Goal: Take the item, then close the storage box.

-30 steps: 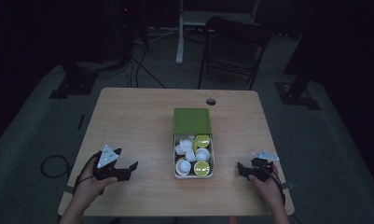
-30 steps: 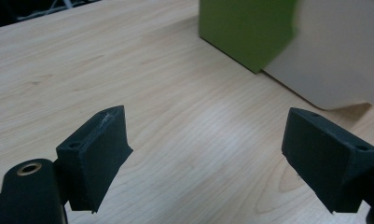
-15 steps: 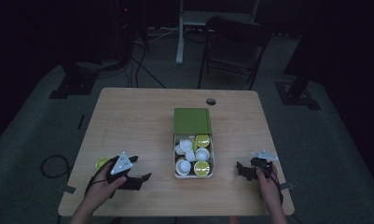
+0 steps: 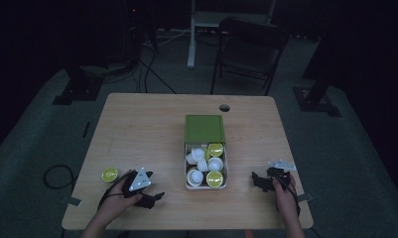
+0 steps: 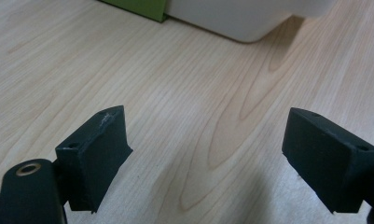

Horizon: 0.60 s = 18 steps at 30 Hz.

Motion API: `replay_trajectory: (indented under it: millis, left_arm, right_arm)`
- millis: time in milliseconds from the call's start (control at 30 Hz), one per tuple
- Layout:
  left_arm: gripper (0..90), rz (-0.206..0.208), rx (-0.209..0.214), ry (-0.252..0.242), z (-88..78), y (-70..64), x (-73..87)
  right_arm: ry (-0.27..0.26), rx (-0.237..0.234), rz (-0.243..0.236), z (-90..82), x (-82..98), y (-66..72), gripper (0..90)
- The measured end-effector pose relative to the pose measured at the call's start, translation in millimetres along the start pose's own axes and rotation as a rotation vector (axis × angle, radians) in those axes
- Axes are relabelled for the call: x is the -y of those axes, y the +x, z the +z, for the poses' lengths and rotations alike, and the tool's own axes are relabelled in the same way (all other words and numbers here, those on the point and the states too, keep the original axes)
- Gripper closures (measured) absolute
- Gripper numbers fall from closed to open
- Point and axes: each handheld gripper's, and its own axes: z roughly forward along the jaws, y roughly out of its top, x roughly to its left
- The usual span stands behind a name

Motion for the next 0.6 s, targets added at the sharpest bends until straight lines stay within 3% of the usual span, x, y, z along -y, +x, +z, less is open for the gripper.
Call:
replay_trajectory:
  millis: [100, 200, 267, 367, 400, 600]
  left_arm:
    - [14.7, -0.011, 0.015, 0.002, 2.9, -0.3, 1.2]
    - [14.7, 0.011, 0.024, 0.046, 5.7, -1.2, 2.5]
    - [14.7, 0.005, 0.045, 0.063, 7.5, -2.0, 2.6]
    - [14.7, 0.021, 0.055, 0.058, 8.7, -3.4, 1.8]
    - [14.7, 0.033, 0.062, 0.036, 9.4, -4.3, -0.4]
    - [14.6, 0.047, 0.079, 0.015, 8.9, -7.5, -5.3]
  right_arm:
    - [0.000, -0.003, -0.002, 0.1, -0.1, -0.1, 11.0]
    - [0.000, -0.003, -0.003, 0.2, -0.2, -0.2, 11.0]
    - [0.000, -0.004, -0.006, 0.1, -0.1, -0.1, 11.1]
    - [0.001, -0.010, -0.009, -0.5, 0.2, 0.9, 11.1]
    - [0.002, -0.013, -0.013, -0.9, 0.6, 1.5, 11.1]
    - [0.021, -0.082, -0.095, -8.3, 1.2, 15.0, 11.0]
